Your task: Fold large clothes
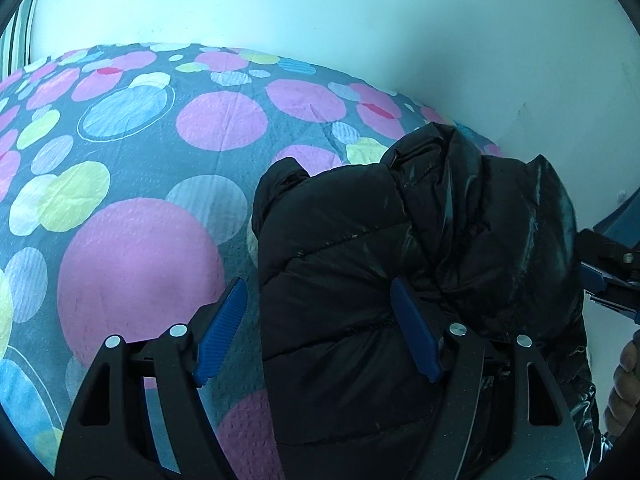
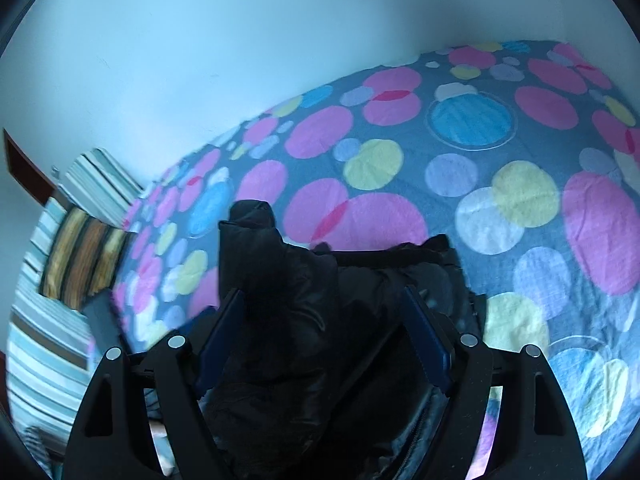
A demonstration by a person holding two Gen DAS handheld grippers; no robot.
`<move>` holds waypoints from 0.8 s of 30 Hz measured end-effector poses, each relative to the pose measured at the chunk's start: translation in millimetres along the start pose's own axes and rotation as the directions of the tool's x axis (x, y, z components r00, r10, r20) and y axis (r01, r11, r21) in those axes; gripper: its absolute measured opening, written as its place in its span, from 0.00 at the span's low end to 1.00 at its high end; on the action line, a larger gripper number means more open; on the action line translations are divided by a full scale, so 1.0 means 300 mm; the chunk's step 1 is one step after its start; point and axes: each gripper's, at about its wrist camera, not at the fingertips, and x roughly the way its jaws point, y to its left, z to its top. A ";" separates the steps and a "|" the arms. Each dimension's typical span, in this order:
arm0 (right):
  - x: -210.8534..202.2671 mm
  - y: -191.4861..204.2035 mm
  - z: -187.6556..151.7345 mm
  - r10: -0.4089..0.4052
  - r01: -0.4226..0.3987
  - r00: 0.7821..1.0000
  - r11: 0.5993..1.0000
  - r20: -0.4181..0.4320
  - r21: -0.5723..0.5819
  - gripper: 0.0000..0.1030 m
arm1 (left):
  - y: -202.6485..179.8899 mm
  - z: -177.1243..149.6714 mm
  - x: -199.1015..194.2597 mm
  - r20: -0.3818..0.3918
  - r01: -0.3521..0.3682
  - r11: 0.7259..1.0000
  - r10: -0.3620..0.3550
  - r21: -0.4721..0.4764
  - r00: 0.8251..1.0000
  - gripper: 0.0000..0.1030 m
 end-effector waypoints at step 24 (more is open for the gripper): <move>0.217 -0.429 -0.174 -0.018 0.040 0.993 0.980 -0.116 0.194 0.18 | -0.072 -0.086 0.079 -0.073 -0.022 0.995 0.029 0.095 0.997 0.70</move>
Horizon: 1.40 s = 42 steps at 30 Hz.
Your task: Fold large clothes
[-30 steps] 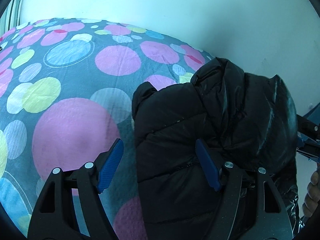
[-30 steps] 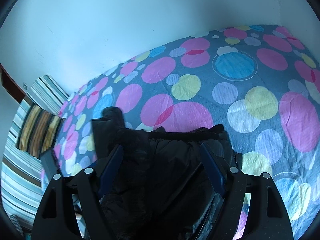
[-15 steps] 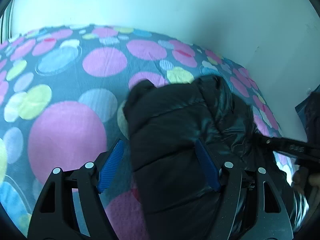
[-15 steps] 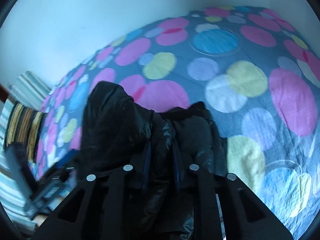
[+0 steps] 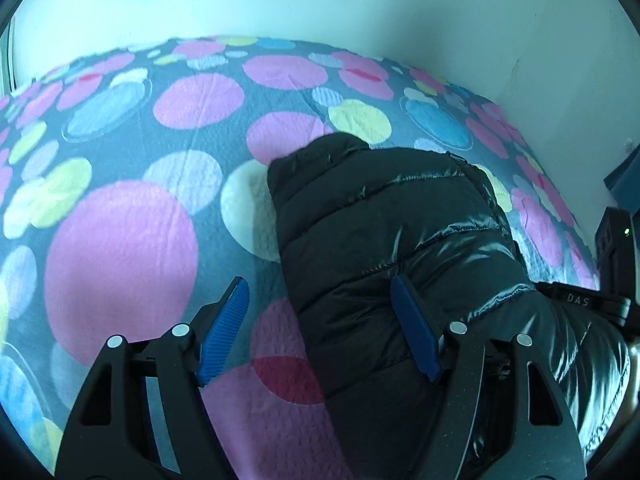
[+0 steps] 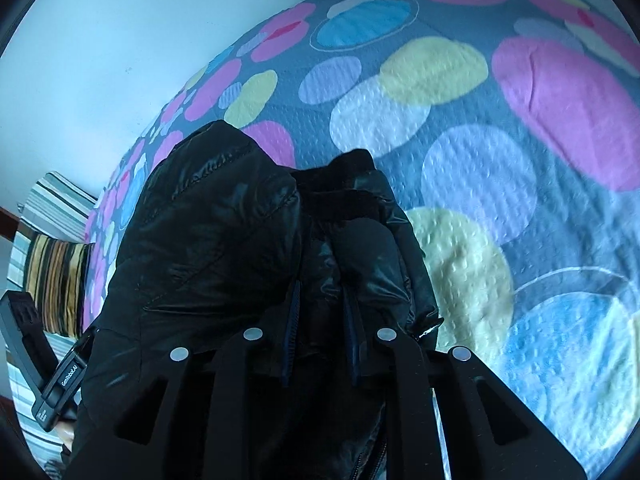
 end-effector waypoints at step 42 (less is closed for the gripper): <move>-0.286 0.088 -0.070 0.042 -0.044 0.982 0.999 0.186 0.003 0.69 | 0.071 -0.041 -0.133 0.047 0.047 0.996 -0.044 -0.076 0.998 0.75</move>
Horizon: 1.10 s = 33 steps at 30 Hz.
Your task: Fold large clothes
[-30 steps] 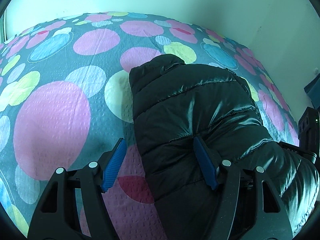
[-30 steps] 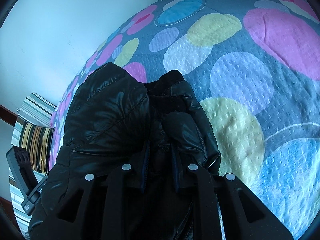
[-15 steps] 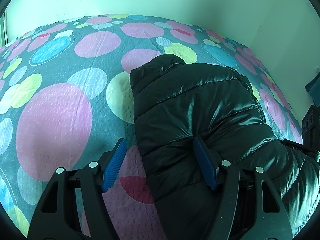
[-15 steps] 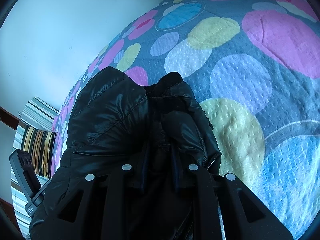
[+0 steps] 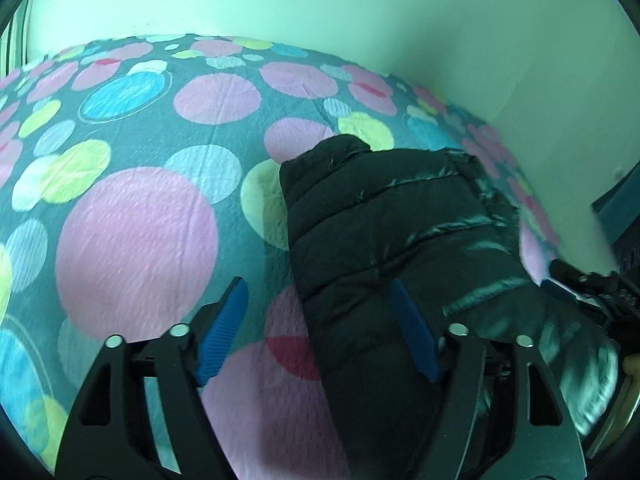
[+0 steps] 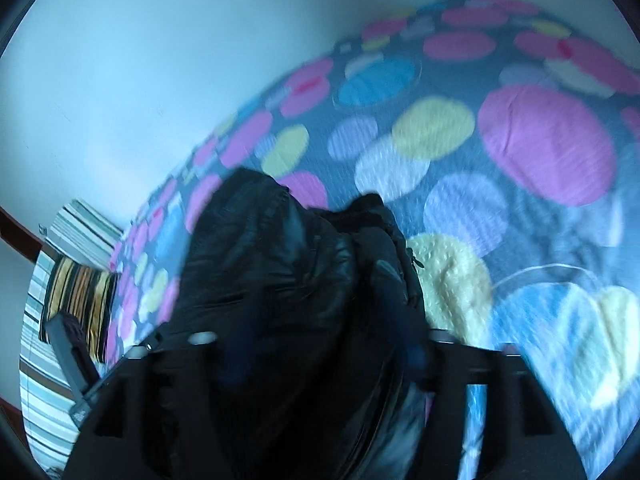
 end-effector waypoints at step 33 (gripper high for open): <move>0.149 -0.186 -0.300 0.084 -0.063 0.981 0.990 -0.174 0.126 0.52 | -0.110 -0.177 0.029 -0.030 0.001 0.994 0.003 0.112 1.000 0.78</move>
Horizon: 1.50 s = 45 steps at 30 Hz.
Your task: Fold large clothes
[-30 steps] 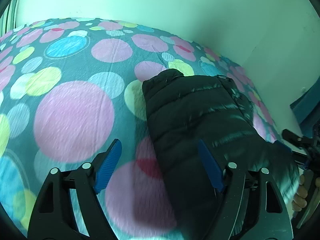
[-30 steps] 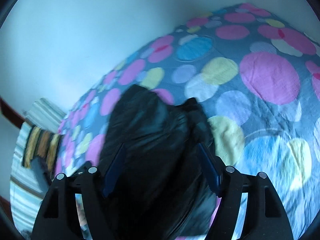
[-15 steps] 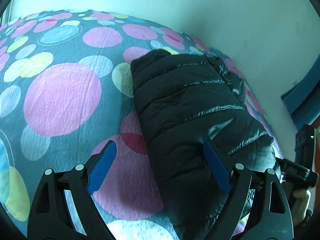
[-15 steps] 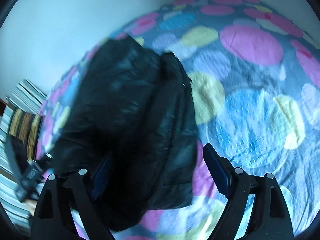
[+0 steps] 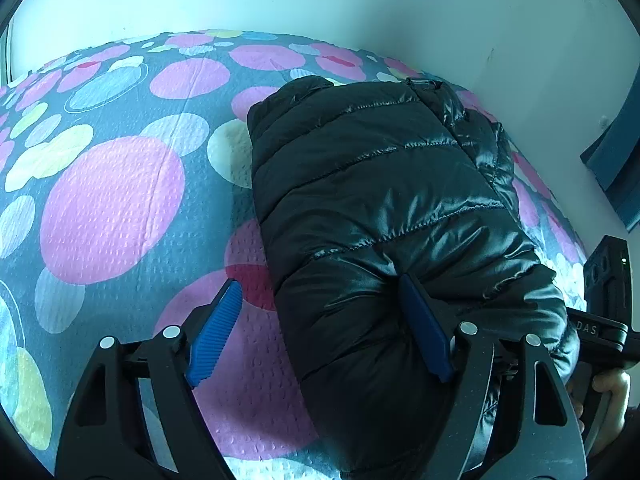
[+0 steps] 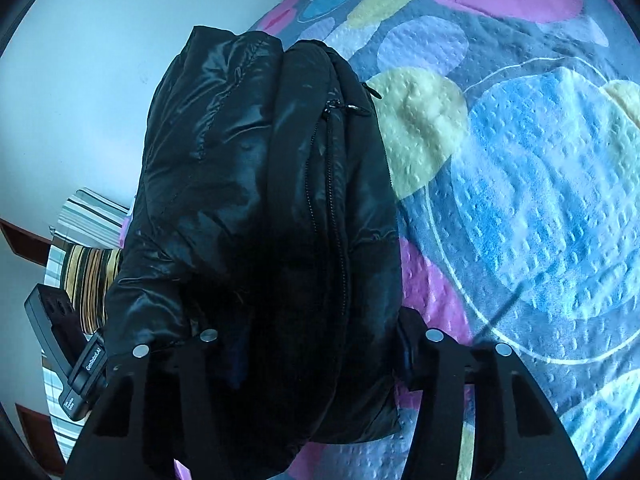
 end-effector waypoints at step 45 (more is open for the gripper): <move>-0.144 0.158 0.076 -0.112 0.118 0.992 0.982 0.053 -0.146 0.71 | 0.182 0.103 -0.096 0.054 0.115 0.985 -0.109 -0.130 0.993 0.81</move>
